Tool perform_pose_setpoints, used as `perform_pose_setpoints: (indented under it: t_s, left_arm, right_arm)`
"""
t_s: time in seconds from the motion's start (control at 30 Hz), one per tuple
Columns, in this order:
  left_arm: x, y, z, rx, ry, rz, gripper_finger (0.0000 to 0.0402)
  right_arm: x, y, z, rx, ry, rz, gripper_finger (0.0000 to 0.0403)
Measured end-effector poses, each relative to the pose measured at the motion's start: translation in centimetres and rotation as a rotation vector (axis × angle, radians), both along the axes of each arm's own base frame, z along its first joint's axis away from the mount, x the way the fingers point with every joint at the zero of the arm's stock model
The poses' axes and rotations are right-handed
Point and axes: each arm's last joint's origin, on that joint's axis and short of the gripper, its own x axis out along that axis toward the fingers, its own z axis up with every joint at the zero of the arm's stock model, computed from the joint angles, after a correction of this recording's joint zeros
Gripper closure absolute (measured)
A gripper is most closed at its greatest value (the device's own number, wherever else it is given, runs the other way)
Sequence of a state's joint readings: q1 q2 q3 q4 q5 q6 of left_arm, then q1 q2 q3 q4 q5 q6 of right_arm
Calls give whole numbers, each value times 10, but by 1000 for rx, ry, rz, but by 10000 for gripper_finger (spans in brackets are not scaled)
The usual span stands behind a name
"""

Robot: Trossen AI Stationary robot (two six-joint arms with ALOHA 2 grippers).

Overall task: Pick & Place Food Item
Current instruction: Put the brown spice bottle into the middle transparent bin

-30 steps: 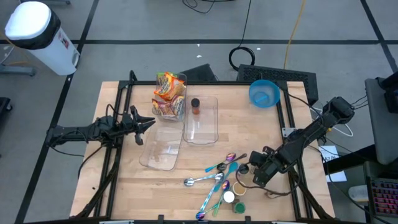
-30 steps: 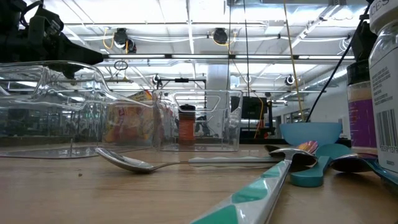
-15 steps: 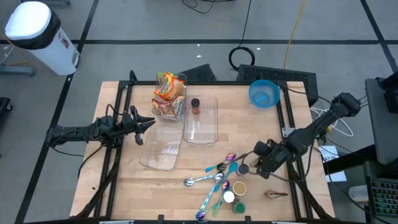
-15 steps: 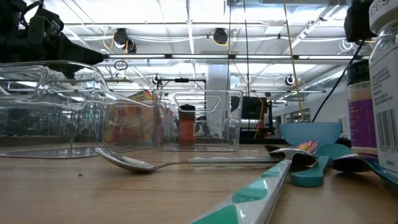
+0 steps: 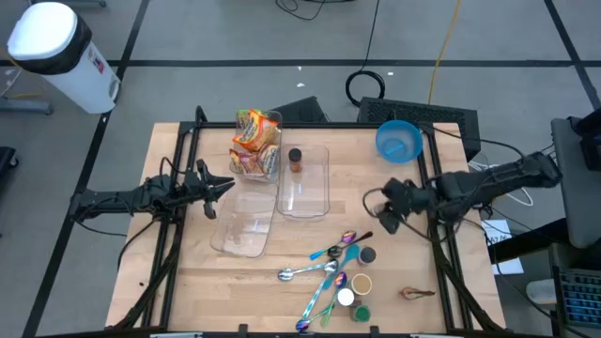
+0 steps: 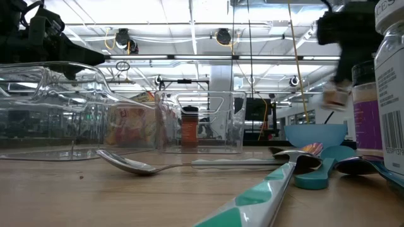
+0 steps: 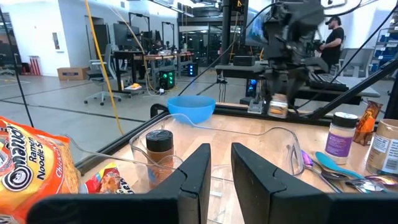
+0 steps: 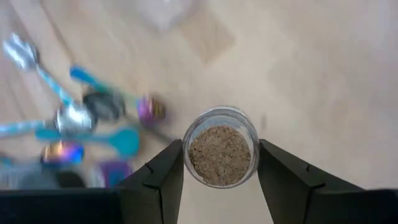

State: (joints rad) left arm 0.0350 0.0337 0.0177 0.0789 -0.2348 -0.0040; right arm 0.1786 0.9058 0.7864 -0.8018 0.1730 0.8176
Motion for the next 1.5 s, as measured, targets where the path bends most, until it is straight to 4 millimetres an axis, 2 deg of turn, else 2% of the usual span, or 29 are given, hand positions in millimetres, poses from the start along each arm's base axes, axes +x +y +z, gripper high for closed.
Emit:
perform_pose_setpoints:
  t_s: [0.2,0.37,0.57,0.77,0.9,1.07,1.2,1.3,1.5]
  left_arm:
    - [0,0,0,0,0,0,332]
    - [0,0,0,0,-1,0,332]
    - [0,0,0,0,0,0,332]
    - [0,0,0,0,0,0,332]
    - [0,0,0,0,0,0,332]
    - [0,0,0,0,-1,0,332]
    - [0,0,0,0,0,0,332]
    - [0,0,0,0,0,0,332]
    - [0,0,0,0,0,0,332]
  right_arm:
    - [24,-46,11,24,-157,46,242]
    - [50,-82,28,-6,-133,97,242]
    - [106,-111,53,-72,-42,254,242]
    - [164,-140,62,-153,14,393,242]
    - [193,-153,53,-175,51,455,242]
    - [214,-161,25,-166,110,507,242]
    - [222,-169,2,-141,152,506,242]
    - [226,-174,-6,-141,152,497,242]
    - [229,-178,-7,-162,127,492,242]
